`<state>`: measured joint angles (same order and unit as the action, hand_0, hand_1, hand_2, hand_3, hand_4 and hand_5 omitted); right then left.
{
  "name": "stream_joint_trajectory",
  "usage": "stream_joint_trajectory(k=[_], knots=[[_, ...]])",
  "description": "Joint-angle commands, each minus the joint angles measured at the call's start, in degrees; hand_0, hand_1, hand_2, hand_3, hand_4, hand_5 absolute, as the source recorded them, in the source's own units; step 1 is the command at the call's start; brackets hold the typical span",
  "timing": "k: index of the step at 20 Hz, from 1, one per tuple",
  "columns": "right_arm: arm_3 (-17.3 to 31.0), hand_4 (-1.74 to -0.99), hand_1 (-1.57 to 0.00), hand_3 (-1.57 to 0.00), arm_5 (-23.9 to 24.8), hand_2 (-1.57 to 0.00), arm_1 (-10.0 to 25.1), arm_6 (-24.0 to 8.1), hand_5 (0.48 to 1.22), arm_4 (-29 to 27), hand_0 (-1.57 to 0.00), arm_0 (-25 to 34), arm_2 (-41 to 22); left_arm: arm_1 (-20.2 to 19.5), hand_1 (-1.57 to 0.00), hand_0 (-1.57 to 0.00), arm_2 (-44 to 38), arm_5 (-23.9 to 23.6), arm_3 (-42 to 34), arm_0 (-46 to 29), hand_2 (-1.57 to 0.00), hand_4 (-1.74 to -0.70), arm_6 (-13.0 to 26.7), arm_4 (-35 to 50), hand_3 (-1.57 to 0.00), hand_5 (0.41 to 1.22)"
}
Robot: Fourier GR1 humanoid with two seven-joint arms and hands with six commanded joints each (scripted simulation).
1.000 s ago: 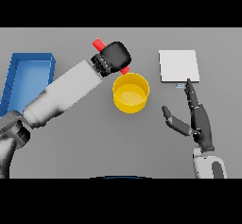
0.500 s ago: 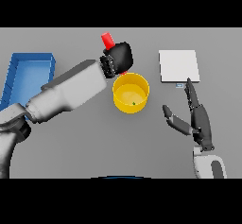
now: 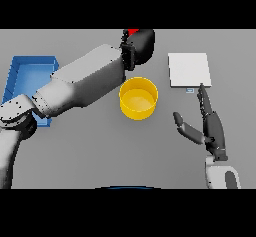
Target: Pick up the red beaker and tilt it to pour out 1 green nut into yellow bowl. Pick up the yellow bowl and place it on the metallic measuring scale.
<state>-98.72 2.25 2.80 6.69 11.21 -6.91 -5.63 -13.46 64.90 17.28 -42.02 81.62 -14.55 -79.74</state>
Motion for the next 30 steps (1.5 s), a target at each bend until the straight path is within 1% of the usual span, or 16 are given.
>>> stream_joint_trajectory(k=[1,3,4,5,7,9,10,13,16,18,20,21,22,25,26,30], knots=[[-0.1,-1.138,0.00,0.00,-0.1,0.00,-0.3,-0.6,0.565,0.0,0.00,0.2,-0.3,-0.2,-1.57,-1.57,-0.3,-0.6,1.6,2.5,-1.57,-1.73,-1.0,-0.4,-1.57,1.221],[-0.2,-1.133,0.00,0.00,0.3,0.00,0.2,-1.0,0.557,0.7,0.00,1.1,-0.2,-1.5,-1.57,-1.57,-3.0,-1.1,4.3,6.4,-1.57,-1.73,-1.6,0.3,-1.57,1.221],[-0.2,-1.130,0.00,0.00,0.0,0.00,-0.3,0.0,0.554,0.5,0.00,0.7,-0.7,-2.3,-1.57,-1.57,-5.1,-1.5,5.8,8.1,-1.57,-1.72,-1.1,1.2,-1.57,1.221],[-0.4,-1.131,0.00,0.00,-0.5,0.00,0.3,-0.7,0.553,0.0,0.00,1.2,-0.3,-3.2,-1.57,-1.57,-6.9,-3.3,7.7,9.4,-1.57,-1.72,-1.2,1.9,-1.57,1.221],[0.1,-1.117,0.00,0.00,-0.5,0.00,-0.3,-0.3,0.554,-0.1,0.00,1.2,-0.7,-4.6,-1.57,-1.57,-12.2,-3.7,12.6,12.6,-1.57,-1.72,1.1,4.5,-1.57,1.221],[0.5,-1.104,0.00,0.00,-1.3,0.00,-0.1,0.4,0.563,-0.5,0.00,1.3,-0.8,-5.7,-1.57,-1.57,-19.1,-1.8,17.4,14.7,-1.57,-1.73,4.6,9.1,-1.57,1.221],[0.2,-1.102,0.00,0.00,-1.8,0.00,0.5,0.8,0.572,-1.0,0.00,1.0,-0.5,-7.2,-1.57,-1.57,-24.6,0.0,19.4,15.2,-1.57,-1.73,7.2,13.3,-1.52,1.221],[0.7,-1.114,0.00,0.00,-1.9,0.00,0.3,0.2,0.578,-1.2,0.00,1.8,-0.8,-13.1,-1.57,-1.57,-38.5,1.1,24.3,13.8,-1.57,-1.74,10.6,25.1,-1.51,1.221],[1.7,-1.118,0.00,0.00,-1.8,0.00,0.5,1.3,0.595,-0.3,0.00,2.4,-1.1,-17.8,-1.57,-1.57,-49.3,-1.1,27.9,9.9,-1.57,-1.74,12.8,35.1,-1.54,1.221],[2.4,-1.127,0.00,0.00,-1.6,0.00,1.0,0.3,0.606,0.6,0.00,3.1,-1.3,-19.8,-1.57,-1.57,-54.0,-4.1,28.2,5.6,-1.57,-1.74,14.7,39.8,-1.55,1.221],[2.6,-1.132,0.00,0.00,-2.0,0.00,1.6,1.5,0.621,0.1,0.00,3.5,-0.9,-20.2,-1.57,-1.57,-56.6,-7.9,28.1,0.5,-1.57,-1.74,20.7,42.7,-1.56,1.221],[2.3,-1.138,0.00,0.00,-2.0,0.00,1.4,1.8,0.626,0.7,0.00,2.7,-1.5,-20.4,-1.57,-1.57,-57.2,-10.2,26.6,-2.0,-1.57,-1.74,22.7,43.6,-1.56,1.221],[2.4,-1.142,0.00,0.00,-2.2,0.00,1.8,2.0,0.628,0.4,0.00,2.5,-1.1,-20.8,-1.57,-1.57,-59.4,-12.4,25.6,-5.3,-1.57,-1.74,22.9,46.2,-1.56,1.221],[2.9,-1.138,0.00,0.00,-2.9,0.00,1.9,1.5,0.648,0.0,0.00,3.3,-1.3,-20.4,-1.57,-1.57,-64.1,-16.1,21.2,-12.1,-1.57,-1.74,29.5,52.0,-1.57,1.221],[2.6,-1.133,0.00,0.00,-2.9,0.00,1.7,1.8,0.655,-0.1,0.00,2.8,-1.5,-20.6,-1.57,-1.57,-65.3,-16.6,19.1,-15.4,-1.57,-1.74,30.7,53.7,-1.57,1.221],[2.6,-1.141,0.00,0.00,-2.9,0.00,1.8,2.4,0.673,-0.1,0.00,2.8,-1.4,-18.5,-1.57,-1.57,-67.2,-19.3,5.8,-29.1,-1.57,-1.74,34.8,58.9,-1.57,1.221]])
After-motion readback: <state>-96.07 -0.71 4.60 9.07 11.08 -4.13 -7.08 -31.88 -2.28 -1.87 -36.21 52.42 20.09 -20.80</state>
